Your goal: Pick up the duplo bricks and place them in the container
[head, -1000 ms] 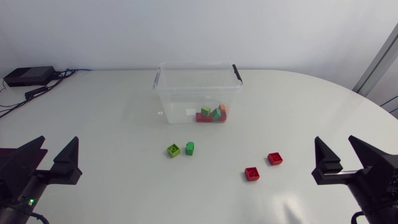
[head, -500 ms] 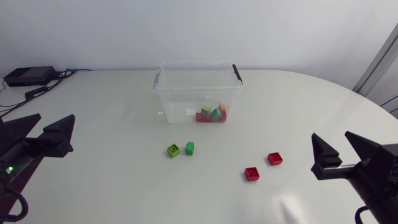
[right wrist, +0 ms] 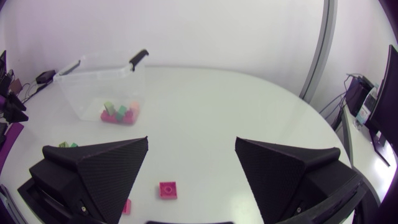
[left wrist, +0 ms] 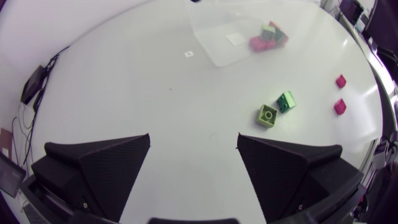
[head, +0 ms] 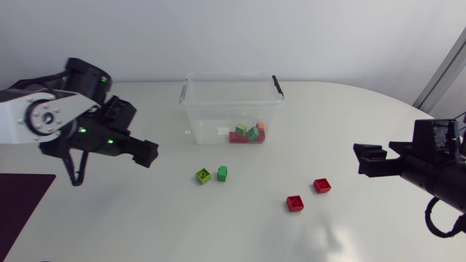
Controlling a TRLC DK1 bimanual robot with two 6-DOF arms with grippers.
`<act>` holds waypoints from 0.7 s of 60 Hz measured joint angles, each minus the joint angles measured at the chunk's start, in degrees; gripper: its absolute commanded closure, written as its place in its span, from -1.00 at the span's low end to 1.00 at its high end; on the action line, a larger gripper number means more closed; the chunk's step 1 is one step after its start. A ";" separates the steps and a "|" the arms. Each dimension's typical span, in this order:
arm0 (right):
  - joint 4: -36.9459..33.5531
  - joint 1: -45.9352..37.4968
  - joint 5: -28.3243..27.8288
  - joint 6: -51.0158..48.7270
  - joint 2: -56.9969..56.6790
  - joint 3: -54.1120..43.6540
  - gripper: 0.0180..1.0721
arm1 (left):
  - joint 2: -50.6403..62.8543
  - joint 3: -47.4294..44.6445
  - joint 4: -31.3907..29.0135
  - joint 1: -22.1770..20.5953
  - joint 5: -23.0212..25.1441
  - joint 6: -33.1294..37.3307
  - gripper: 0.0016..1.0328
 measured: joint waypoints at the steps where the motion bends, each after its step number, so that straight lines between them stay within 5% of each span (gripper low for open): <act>1: -0.96 -0.11 -0.02 -0.09 0.98 0.61 -0.93 | 1.27 0.46 0.02 -0.50 0.00 0.20 -0.90; 10: -9.33 -1.07 -0.07 -3.13 11.08 6.84 -0.93 | 10.93 3.45 -0.04 -5.62 3.72 1.90 -0.89; 21: -14.80 -6.75 -7.63 -12.17 22.53 11.87 -0.90 | 19.32 8.87 2.12 -12.39 5.18 2.97 -0.74; 42: -15.96 -5.95 -12.07 -20.96 29.92 12.74 -0.84 | 29.59 11.04 7.32 -13.29 7.10 6.93 -0.21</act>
